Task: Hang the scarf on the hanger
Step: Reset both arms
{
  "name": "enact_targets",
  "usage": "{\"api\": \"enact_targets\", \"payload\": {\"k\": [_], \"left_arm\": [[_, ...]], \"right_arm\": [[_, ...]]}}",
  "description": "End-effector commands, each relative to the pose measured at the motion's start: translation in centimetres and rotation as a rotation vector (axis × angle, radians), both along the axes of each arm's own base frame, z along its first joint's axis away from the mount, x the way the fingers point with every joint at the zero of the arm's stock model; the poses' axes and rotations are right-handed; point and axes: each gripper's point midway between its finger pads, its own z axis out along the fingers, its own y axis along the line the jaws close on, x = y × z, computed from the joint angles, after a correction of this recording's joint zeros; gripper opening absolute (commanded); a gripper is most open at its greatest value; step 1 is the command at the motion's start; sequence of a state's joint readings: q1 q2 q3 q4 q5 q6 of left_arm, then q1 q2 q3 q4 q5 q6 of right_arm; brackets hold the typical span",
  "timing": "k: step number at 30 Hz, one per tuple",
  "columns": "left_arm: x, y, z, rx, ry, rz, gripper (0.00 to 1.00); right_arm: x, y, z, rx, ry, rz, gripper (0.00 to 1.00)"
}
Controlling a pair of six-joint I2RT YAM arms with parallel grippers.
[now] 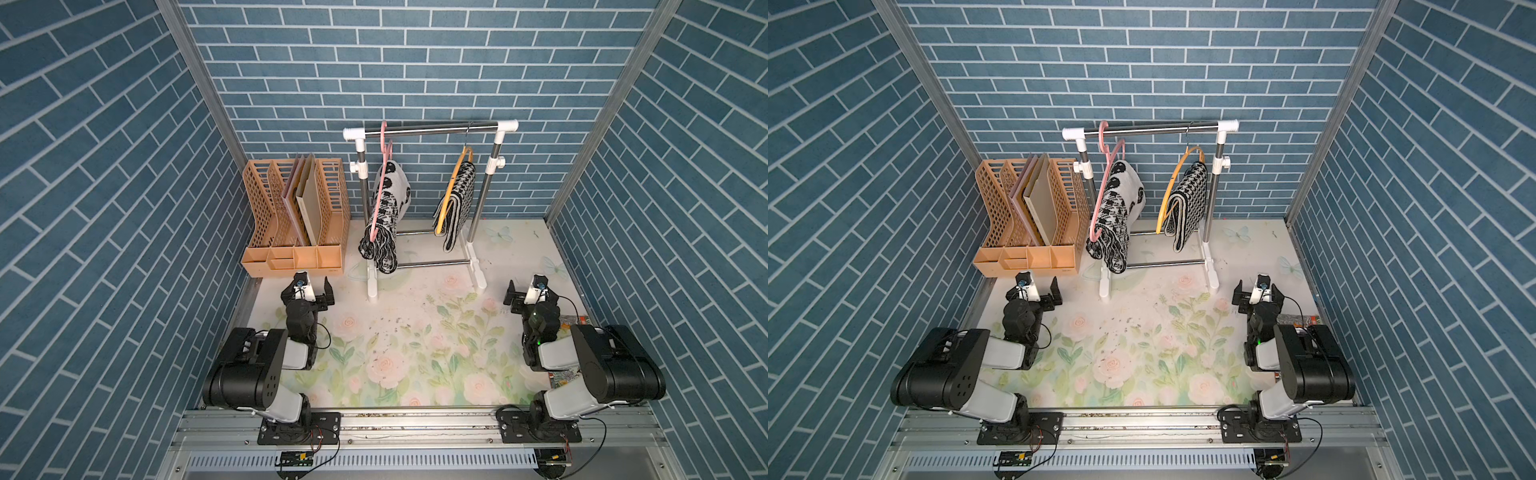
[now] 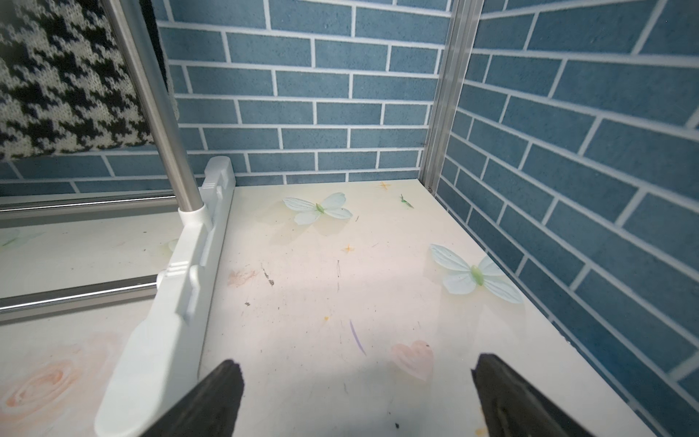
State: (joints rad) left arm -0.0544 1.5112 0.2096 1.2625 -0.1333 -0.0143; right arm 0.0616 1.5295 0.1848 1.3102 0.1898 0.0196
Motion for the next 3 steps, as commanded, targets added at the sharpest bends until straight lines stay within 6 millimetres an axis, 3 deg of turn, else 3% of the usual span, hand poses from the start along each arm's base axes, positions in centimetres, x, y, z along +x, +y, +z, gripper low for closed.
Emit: {"api": "enact_targets", "payload": {"k": [1, 3], "left_arm": [[0.07, 0.19, 0.46, -0.001, -0.019, 0.002, 1.00], [0.05, 0.16, 0.42, 0.000, -0.017, 0.001, 1.00]], "right_arm": [[0.35, 0.22, 0.74, -0.020, -0.023, 0.012, 1.00], [0.29, 0.24, 0.98, -0.019, -0.033, 0.014, 1.00]]}}
